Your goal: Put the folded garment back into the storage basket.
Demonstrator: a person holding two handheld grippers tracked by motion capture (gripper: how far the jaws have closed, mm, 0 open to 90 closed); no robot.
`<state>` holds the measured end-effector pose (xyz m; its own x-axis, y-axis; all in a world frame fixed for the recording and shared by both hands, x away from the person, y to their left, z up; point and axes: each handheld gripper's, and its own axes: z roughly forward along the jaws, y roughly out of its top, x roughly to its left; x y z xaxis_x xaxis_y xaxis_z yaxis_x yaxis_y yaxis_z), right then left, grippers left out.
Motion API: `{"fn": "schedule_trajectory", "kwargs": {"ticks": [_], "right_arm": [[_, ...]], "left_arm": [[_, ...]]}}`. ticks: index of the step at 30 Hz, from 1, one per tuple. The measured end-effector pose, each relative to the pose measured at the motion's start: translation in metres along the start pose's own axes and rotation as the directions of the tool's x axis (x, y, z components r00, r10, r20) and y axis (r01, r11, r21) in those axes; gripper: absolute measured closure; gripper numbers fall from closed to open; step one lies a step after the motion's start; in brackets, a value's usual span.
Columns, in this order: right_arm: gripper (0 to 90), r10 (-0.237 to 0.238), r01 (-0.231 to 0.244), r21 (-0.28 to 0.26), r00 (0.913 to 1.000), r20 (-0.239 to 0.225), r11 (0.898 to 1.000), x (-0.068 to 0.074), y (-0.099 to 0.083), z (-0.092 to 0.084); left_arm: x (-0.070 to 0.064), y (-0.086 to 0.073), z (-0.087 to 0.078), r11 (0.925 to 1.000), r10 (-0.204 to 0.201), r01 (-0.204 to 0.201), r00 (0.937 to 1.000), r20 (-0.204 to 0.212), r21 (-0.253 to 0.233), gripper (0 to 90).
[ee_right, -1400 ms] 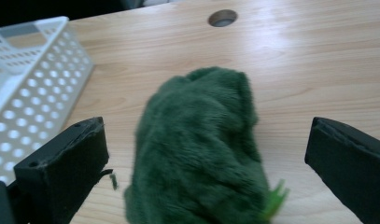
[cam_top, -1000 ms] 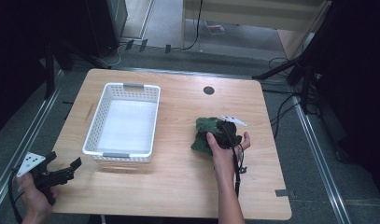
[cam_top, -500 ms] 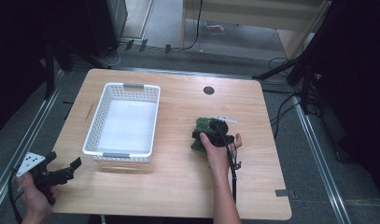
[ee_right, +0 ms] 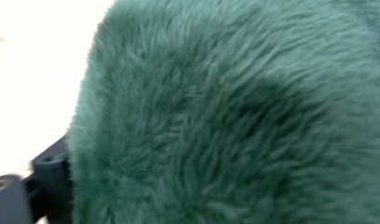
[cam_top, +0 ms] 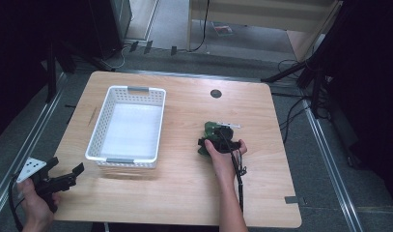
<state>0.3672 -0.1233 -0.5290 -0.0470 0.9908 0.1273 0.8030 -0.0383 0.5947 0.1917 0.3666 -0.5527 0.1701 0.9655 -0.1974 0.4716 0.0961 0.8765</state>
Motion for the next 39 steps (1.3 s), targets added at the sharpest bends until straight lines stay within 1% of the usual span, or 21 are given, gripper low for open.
{"fn": "schedule_trajectory", "kwargs": {"ticks": [3,4,5,7,9,11,12,13,14,15,17,19,20,23,29,31,32,34,35,36,39], "right_arm": [[8.8,-0.007,0.007,-0.006,0.9999,0.015,1.000,0.001,-0.001,0.001],[12.0,-0.013,0.013,-0.012,0.9993,0.034,1.000,0.002,-0.002,0.001],[12.9,-0.018,0.019,-0.017,0.9989,0.043,1.000,0.003,-0.002,0.001],[13.2,-0.037,0.038,-0.024,0.9976,0.058,0.999,0.004,-0.003,0.003],[14.1,-0.042,0.044,-0.028,0.9967,0.070,0.999,0.005,-0.004,0.003],[14.8,-0.043,0.046,-0.034,0.9966,0.070,0.998,0.005,-0.005,0.003],[16.5,-0.037,0.041,-0.062,0.9968,0.070,0.997,0.005,-0.008,0.003],[16.5,-0.037,0.041,-0.062,0.9968,0.070,0.997,0.005,-0.008,0.003],[17.0,-0.027,0.034,-0.101,0.9974,0.067,0.994,0.003,-0.012,0.003],[17.4,-0.024,0.032,-0.119,0.9974,0.068,0.992,0.004,-0.014,0.003],[19.1,-0.038,0.050,-0.143,0.9958,0.083,0.988,0.004,-0.018,0.004],[19.8,-0.045,0.057,-0.142,0.9948,0.092,0.988,0.005,-0.019,0.004],[20.3,-0.052,0.064,-0.138,0.9947,0.088,0.988,0.004,-0.018,0.003],[20.2,-0.052,0.063,-0.130,0.9951,0.084,0.989,0.004,-0.018,0.003],[18.5,-0.061,0.078,-0.141,0.9913,0.116,0.987,0.008,-0.019,0.005],[18.4,-0.056,0.073,-0.140,0.9915,0.117,0.987,0.009,-0.020,0.005],[18.3,-0.065,0.082,-0.143,0.9907,0.119,0.986,0.009,-0.020,0.005],[17.2,-0.066,0.082,-0.139,0.9908,0.119,0.987,0.009,-0.020,0.005],[17.2,-0.066,0.082,-0.139,0.9908,0.119,0.987,0.009,-0.020,0.005],[16.4,-0.050,0.068,-0.143,0.9910,0.124,0.987,0.009,-0.020,0.005],[16.6,-0.044,0.063,-0.147,0.9900,0.134,0.987,0.010,-0.021,0.006]], "left_arm": [[0.000,0.000,0.000,1.0000,-0.003,0.003,1.0000,0.000,0.001,0.0],[0.000,0.000,0.000,1.0000,-0.006,0.006,1.0000,0.001,0.002,0.0],[0.001,0.000,0.000,1.0000,-0.007,0.007,1.0000,0.002,0.001,0.0],[0.001,0.000,0.000,1.0000,-0.008,0.008,1.0000,0.002,0.001,0.0],[0.001,0.000,0.000,0.9999,-0.010,0.010,0.9999,0.005,0.002,0.0],[0.001,0.000,0.000,0.9999,-0.012,0.012,0.9999,0.007,0.001,0.0],[0.002,0.000,0.000,0.9999,-0.013,0.013,0.9999,0.008,0.004,0.0],[0.002,0.000,0.000,0.9999,-0.013,0.013,0.9999,0.008,0.004,0.0],[0.002,0.000,0.000,0.9998,-0.016,0.016,0.9998,0.010,0.009,0.0],[0.002,0.000,0.000,0.9998,-0.016,0.016,0.9998,0.010,0.009,0.0],[0.002,0.000,0.000,0.9998,-0.017,0.017,0.9998,0.011,0.009,0.0],[0.002,0.000,0.000,0.9998,-0.016,0.016,0.9998,0.012,0.009,0.0],[0.002,0.000,0.000,0.9998,-0.016,0.016,0.9998,0.012,0.009,0.0],[0.003,0.000,0.000,0.9998,-0.019,0.019,0.9997,0.012,0.009,0.0],[0.003,0.000,0.000,0.9998,-0.021,0.021,0.9997,0.012,0.007,0.0],[0.003,0.000,0.000,0.9997,-0.023,0.023,0.9997,0.012,0.008,0.0],[0.003,0.000,0.000,0.9997,-0.024,0.024,0.9996,0.013,0.008,0.0],[0.003,0.000,0.000,0.9997,-0.022,0.022,0.9997,0.013,0.010,0.0],[0.003,0.000,0.000,0.9997,-0.021,0.021,0.9997,0.014,0.011,0.0],[0.003,0.000,0.000,0.9997,-0.020,0.020,0.9997,0.013,0.011,0.0],[0.003,0.000,0.000,0.9997,-0.022,0.022,0.9997,0.014,0.010,0.0]]}}
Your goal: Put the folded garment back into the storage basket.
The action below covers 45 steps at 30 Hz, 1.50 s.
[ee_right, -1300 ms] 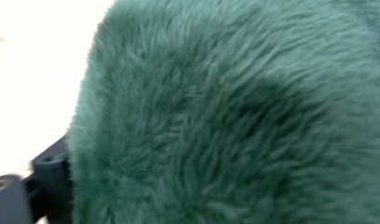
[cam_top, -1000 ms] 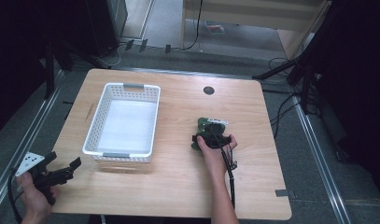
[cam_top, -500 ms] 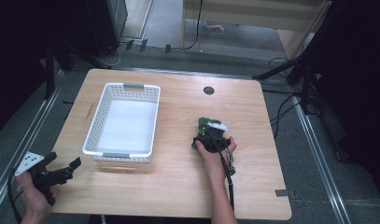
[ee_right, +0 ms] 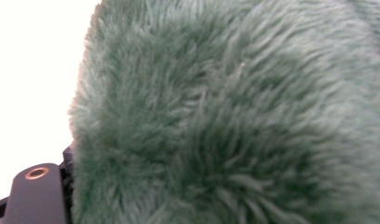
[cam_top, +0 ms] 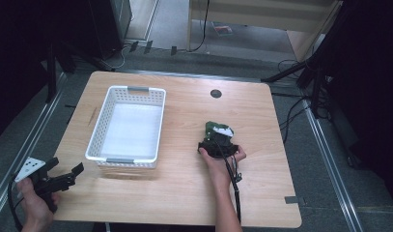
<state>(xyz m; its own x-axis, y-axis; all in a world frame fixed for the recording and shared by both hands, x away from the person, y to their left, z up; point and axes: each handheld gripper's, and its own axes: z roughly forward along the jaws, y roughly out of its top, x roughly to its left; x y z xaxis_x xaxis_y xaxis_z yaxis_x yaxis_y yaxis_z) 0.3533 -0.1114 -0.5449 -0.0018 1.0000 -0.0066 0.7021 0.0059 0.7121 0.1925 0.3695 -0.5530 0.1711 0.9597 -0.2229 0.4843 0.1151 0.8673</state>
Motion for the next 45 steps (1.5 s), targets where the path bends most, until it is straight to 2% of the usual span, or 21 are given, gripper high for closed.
{"fn": "schedule_trajectory", "kwargs": {"ticks": [7,8,14,15,17,20,21,26,31,35,42,45], "right_arm": [[24.2,-0.016,0.016,-0.015,0.9998,-0.014,1.000,-0.003,0.000,-0.001],[28.8,-0.002,0.002,-0.016,0.9998,-0.022,1.000,-0.004,0.001,-0.002],[35.2,0.040,-0.041,-0.023,0.9979,-0.050,0.999,-0.011,0.004,-0.008],[35.2,0.040,-0.041,-0.023,0.9979,-0.050,0.999,-0.011,0.004,-0.008],[36.4,0.069,-0.071,-0.032,0.9958,-0.060,0.997,-0.014,0.007,-0.012],[36.6,0.078,-0.081,-0.045,0.9950,-0.063,0.996,-0.016,0.009,-0.015],[36.6,0.096,-0.099,-0.051,0.9932,-0.067,0.994,-0.017,0.012,-0.020],[36.4,0.098,-0.103,-0.064,0.9915,-0.087,0.993,-0.018,0.021,-0.032],[36.2,0.072,-0.079,-0.066,0.9919,-0.105,0.995,-0.015,0.032,-0.044],[35.8,0.076,-0.085,-0.063,0.9882,-0.133,0.994,-0.012,0.041,-0.053],[35.1,0.055,-0.067,-0.070,0.9855,-0.160,0.995,0.004,0.055,-0.064],[34.8,0.045,-0.055,-0.058,0.9867,-0.156,0.997,0.012,0.060,-0.065]], "left_arm": [[0.000,0.000,0.000,1.0000,-0.005,0.005,1.0000,0.001,0.000,0.0],[0.000,0.000,0.000,1.0000,-0.005,0.005,1.0000,0.001,0.001,0.0],[0.000,0.000,0.001,1.0000,-0.006,0.006,1.0000,0.002,0.001,0.0],[0.000,0.000,0.001,1.0000,-0.006,0.006,1.0000,0.002,0.001,0.0],[0.000,0.000,0.001,1.0000,-0.007,0.007,1.0000,0.003,0.001,0.0],[0.000,0.000,0.001,1.0000,-0.008,0.008,1.0000,0.004,0.001,0.0],[0.000,0.000,0.001,1.0000,-0.007,0.007,1.0000,0.005,-0.002,0.0],[0.000,0.000,0.000,1.0000,-0.003,0.003,0.9999,0.010,-0.002,0.0],[0.001,0.000,0.000,1.0000,-0.004,0.004,0.9999,0.013,-0.002,0.0],[0.001,0.000,0.000,1.0000,-0.006,0.006,0.9999,0.015,-0.003,0.0],[0.001,0.000,0.000,1.0000,-0.002,0.002,0.9998,0.019,-0.001,0.0],[0.001,0.000,0.000,1.0000,0.001,-0.001,0.9996,0.027,-0.007,0.0]]}}
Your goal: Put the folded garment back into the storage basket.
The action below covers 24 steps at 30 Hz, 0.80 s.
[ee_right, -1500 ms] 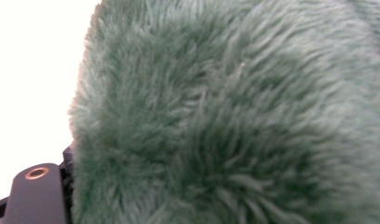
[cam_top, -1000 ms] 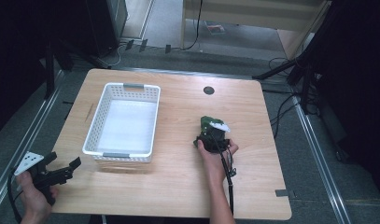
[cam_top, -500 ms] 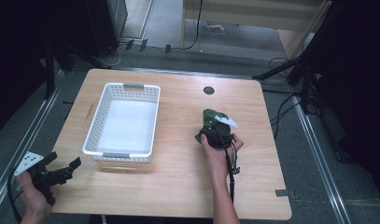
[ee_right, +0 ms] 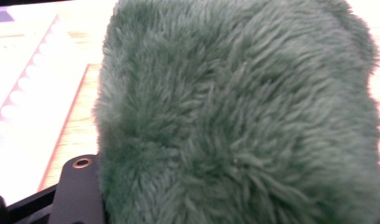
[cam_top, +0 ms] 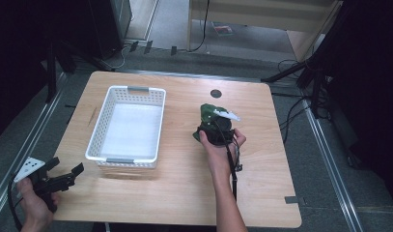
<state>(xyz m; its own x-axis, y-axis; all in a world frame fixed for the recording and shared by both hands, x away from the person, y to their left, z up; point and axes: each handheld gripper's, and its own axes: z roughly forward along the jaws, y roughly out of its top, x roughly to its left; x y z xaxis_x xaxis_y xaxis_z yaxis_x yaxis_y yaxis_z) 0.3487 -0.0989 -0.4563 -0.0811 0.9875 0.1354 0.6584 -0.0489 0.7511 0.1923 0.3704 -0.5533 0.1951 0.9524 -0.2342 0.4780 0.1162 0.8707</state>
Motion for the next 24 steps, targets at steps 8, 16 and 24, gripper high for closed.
{"fn": "schedule_trajectory", "kwargs": {"ticks": [8,16,24], "right_arm": [[34.3,0.002,0.003,0.086,0.9987,-0.051,0.996,0.024,0.013,0.002],[34.1,-0.006,0.012,0.100,0.9979,-0.064,0.995,0.041,0.018,0.003],[32.8,-0.004,0.013,0.117,0.9972,-0.075,0.993,0.055,0.026,0.002]], "left_arm": [[0.000,0.000,0.000,1.0000,0.006,-0.006,0.9999,0.013,0.000,0.0],[0.000,0.000,0.000,0.9999,0.010,-0.010,0.9998,0.016,0.001,0.0],[0.000,0.000,0.000,0.9999,0.012,-0.012,0.9997,0.022,0.001,0.0]]}}
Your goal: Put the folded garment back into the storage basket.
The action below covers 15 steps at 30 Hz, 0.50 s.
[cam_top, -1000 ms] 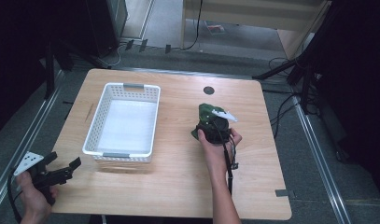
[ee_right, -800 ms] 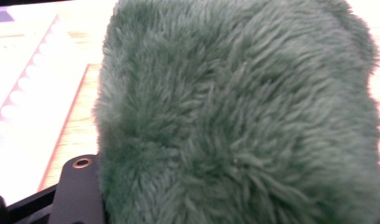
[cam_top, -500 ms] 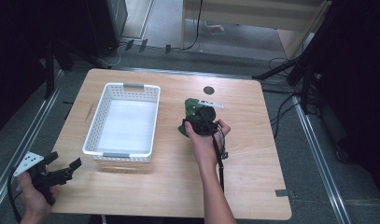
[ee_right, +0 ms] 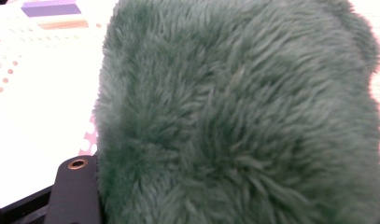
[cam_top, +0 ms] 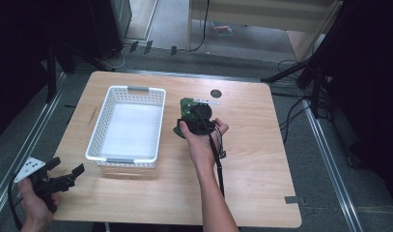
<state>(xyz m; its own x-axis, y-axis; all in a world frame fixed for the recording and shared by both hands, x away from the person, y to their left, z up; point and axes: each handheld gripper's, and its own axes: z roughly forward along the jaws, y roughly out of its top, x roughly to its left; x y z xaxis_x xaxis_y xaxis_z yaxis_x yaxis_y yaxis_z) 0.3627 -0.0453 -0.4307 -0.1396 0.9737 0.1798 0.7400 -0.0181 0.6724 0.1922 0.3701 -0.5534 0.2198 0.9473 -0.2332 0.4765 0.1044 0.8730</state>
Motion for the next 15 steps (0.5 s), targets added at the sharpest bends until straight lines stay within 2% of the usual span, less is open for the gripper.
{"fn": "schedule_trajectory", "kwargs": {"ticks": [9,15], "right_arm": [[33.0,-0.004,0.004,0.009,0.9996,-0.027,1.000,0.020,0.004,0.001],[33.0,-0.028,0.029,0.012,0.9984,-0.050,1.000,0.041,0.008,0.001]], "left_arm": [[0.000,0.000,0.000,1.0000,0.008,-0.009,1.0000,0.004,0.002,0.0],[-0.001,0.000,0.000,1.0000,0.007,-0.007,1.0000,0.005,0.000,0.0]]}}
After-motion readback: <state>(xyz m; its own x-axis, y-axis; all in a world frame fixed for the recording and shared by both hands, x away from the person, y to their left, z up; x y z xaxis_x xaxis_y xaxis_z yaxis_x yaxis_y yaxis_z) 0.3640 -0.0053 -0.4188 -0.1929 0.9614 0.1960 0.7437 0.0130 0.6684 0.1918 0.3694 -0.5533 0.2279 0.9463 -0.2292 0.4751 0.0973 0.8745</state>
